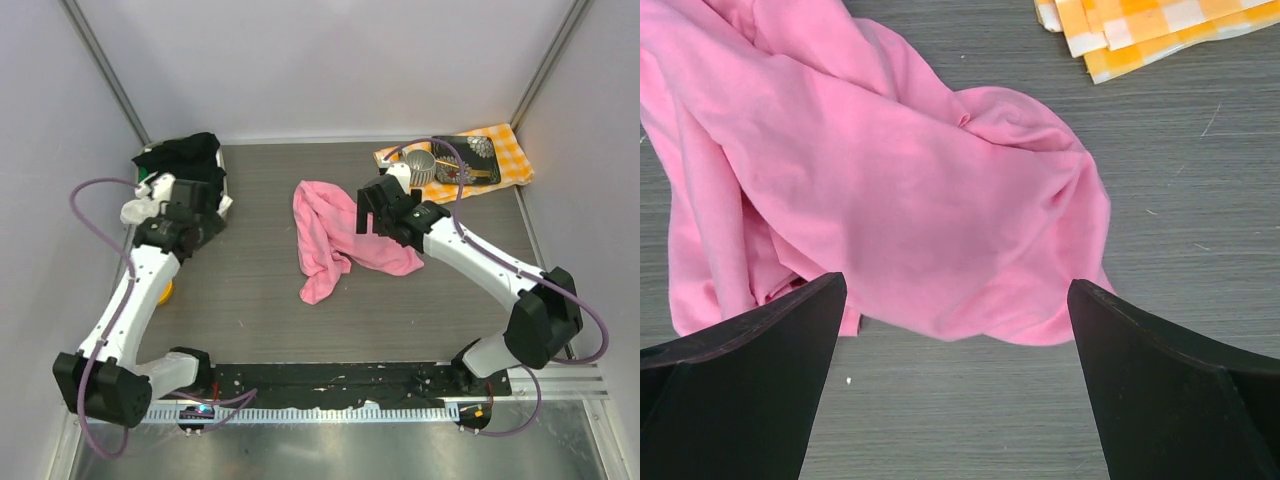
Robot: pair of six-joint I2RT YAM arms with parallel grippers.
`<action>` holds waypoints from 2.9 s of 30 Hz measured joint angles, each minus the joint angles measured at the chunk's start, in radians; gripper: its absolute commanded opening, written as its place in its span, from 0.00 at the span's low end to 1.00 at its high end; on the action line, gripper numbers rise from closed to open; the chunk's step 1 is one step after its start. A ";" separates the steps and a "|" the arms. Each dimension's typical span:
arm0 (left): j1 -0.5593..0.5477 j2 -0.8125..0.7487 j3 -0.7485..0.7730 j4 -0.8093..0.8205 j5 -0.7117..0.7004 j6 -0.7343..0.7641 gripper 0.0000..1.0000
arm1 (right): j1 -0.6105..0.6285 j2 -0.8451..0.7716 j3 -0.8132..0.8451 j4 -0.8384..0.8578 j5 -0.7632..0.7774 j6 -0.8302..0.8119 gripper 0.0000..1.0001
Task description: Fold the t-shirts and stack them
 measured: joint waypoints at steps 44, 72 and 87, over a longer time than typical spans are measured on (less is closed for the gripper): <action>-0.641 0.799 0.119 0.454 -0.073 -0.040 0.29 | -0.132 -0.105 -0.143 -0.034 0.055 -0.005 1.00; -0.527 0.188 0.546 0.036 -0.106 0.140 0.00 | -0.165 0.083 -0.010 0.047 -0.104 -0.003 1.00; -0.475 0.066 0.441 -0.145 -0.029 0.192 0.00 | -0.168 0.131 -0.014 0.103 -0.148 0.001 1.00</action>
